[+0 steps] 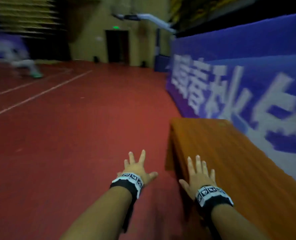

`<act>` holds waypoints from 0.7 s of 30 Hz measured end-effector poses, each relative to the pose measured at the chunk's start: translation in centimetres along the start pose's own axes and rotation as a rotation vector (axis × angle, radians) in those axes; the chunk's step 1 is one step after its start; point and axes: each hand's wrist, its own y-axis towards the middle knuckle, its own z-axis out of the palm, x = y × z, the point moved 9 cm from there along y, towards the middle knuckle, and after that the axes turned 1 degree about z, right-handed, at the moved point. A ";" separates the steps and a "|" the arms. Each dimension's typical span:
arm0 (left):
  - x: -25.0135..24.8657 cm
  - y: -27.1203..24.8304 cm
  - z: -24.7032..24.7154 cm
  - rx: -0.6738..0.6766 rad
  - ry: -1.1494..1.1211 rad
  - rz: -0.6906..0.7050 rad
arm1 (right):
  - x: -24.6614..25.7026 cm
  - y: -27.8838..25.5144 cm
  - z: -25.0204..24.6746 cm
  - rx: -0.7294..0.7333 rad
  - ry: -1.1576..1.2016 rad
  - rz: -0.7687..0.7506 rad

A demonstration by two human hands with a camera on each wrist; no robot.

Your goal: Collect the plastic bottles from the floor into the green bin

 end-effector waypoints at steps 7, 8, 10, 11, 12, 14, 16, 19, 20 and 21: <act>37.0 -13.0 -12.8 -0.277 -0.086 -0.701 | 40.1 -2.6 1.4 0.048 -0.191 -0.748; 40.5 -15.7 -13.1 -0.309 -0.111 -0.783 | 44.1 -3.8 2.0 0.053 -0.214 -0.821; 46.1 -21.4 -12.7 -0.355 -0.162 -0.943 | 51.4 -6.8 3.4 0.066 -0.260 -0.967; 48.3 -24.2 -12.2 -0.377 -0.191 -1.017 | 54.8 -8.5 4.3 0.075 -0.278 -1.042; 50.3 -26.9 -11.7 -0.397 -0.219 -1.089 | 58.0 -10.3 5.1 0.081 -0.294 -1.114; 53.6 -31.9 -10.7 -0.436 -0.264 -1.233 | 63.7 -13.8 6.6 0.089 -0.311 -1.256; 56.4 -35.9 -10.4 -0.477 -0.307 -1.360 | 68.7 -16.9 8.1 0.089 -0.329 -1.384; 59.8 -39.5 -11.4 -0.536 -0.326 -1.511 | 75.4 -19.9 9.9 0.081 -0.346 -1.553; 60.8 -39.9 -11.7 -0.544 -0.322 -1.551 | 77.3 -20.3 10.3 0.083 -0.353 -1.593; 61.7 -39.9 -12.1 -0.548 -0.323 -1.585 | 79.1 -20.3 10.6 0.089 -0.366 -1.626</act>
